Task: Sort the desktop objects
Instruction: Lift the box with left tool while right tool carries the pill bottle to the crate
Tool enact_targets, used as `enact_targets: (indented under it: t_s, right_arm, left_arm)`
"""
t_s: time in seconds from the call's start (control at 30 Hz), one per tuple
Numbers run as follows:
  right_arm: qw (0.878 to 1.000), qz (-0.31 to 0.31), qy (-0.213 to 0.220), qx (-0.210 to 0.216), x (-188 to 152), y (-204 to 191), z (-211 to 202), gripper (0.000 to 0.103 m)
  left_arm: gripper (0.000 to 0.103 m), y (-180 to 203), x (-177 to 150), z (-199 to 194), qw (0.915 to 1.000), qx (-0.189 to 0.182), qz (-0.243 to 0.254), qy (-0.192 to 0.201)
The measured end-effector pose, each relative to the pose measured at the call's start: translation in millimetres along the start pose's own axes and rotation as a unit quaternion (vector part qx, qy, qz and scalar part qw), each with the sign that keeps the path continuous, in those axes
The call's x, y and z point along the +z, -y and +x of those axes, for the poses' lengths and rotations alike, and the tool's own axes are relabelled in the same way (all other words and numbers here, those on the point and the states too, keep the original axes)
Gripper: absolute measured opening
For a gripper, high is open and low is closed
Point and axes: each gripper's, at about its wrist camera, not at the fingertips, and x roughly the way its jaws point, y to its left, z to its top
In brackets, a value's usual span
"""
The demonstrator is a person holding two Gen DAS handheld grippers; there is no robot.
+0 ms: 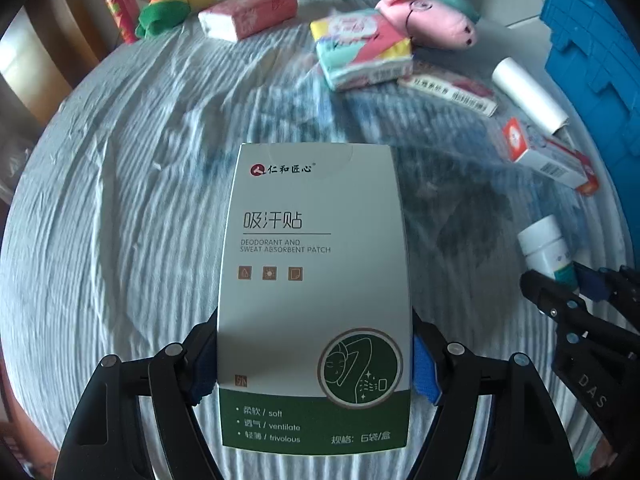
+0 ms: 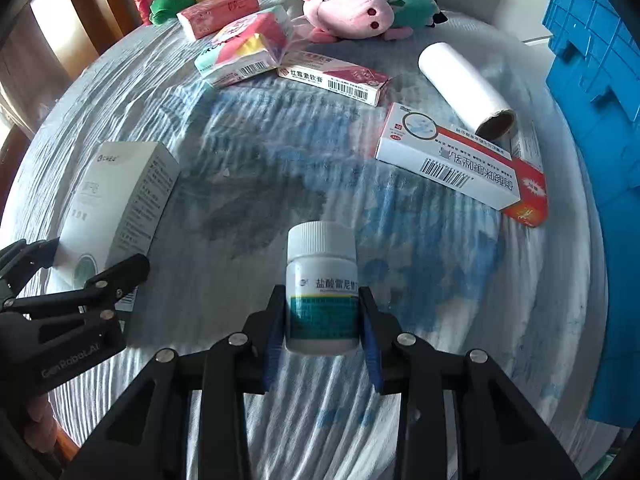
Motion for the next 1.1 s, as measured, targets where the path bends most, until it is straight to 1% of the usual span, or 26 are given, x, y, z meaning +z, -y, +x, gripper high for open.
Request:
enact_targets:
  t_s: [0.1,0.17,0.27,0.37,0.53,0.67,0.77,0.9,0.97,1.03,1.1]
  right_arm:
    - [1.0,-0.003,0.031,-0.006,16.6,-3.0,-27.0,0.033]
    - [0.999,-0.006,0.051,-0.01,27.7,-5.0,-44.9,0.033]
    - [0.996,-0.009,0.082,-0.016,44.4,-7.9,-71.9,0.033]
    - [0.993,-0.012,0.113,-0.022,60.9,-11.0,-99.6,0.033]
    - [0.979,-0.016,0.194,-0.055,82.8,-11.3,-175.5,0.034]
    - [0.969,-0.002,0.233,-0.084,88.1,4.0,-223.4,0.033]
    - [0.959,0.007,0.266,-0.095,81.5,28.6,-262.0,0.033]
    - [0.947,0.002,0.304,-0.103,64.3,71.3,-304.6,0.034]
    - [0.942,-0.002,0.317,-0.107,54.5,97.2,-321.1,0.034]
    - [0.939,0.001,0.326,-0.109,40.2,135.8,-337.9,0.034]
    - [0.937,0.006,0.332,-0.113,27.6,173.0,-352.1,0.034]
  left_arm:
    - [0.076,-0.5,13.9,-39.9,0.9986,-0.001,0.002,0.053]
    - [0.076,-0.9,25.2,-72.1,0.9956,0.0,0.002,0.094]
    - [0.076,-3.6,41.8,-119.8,0.989,-0.004,0.002,0.148]
    - [0.076,-1.0,53.8,-166.0,0.98,-0.014,0.005,0.199]
    - [0.076,12.2,67.2,-228.0,0.9643,-0.04,0.017,0.261]
    - [0.076,35.5,68.2,-266.8,0.9533,-0.065,0.025,0.294]
    - [0.076,62.4,62.2,-292.4,0.9464,-0.07,0.028,0.314]
    - [0.076,118.5,50.3,-325.9,0.9368,-0.071,0.027,0.341]
    - [0.076,156.2,45.8,-339.2,0.9355,-0.077,0.025,0.344]
    - [0.076,196.6,43.2,-351.7,0.935,-0.085,0.027,0.343]
    - [0.076,242.0,40.1,-362.0,0.9322,-0.089,0.036,0.349]
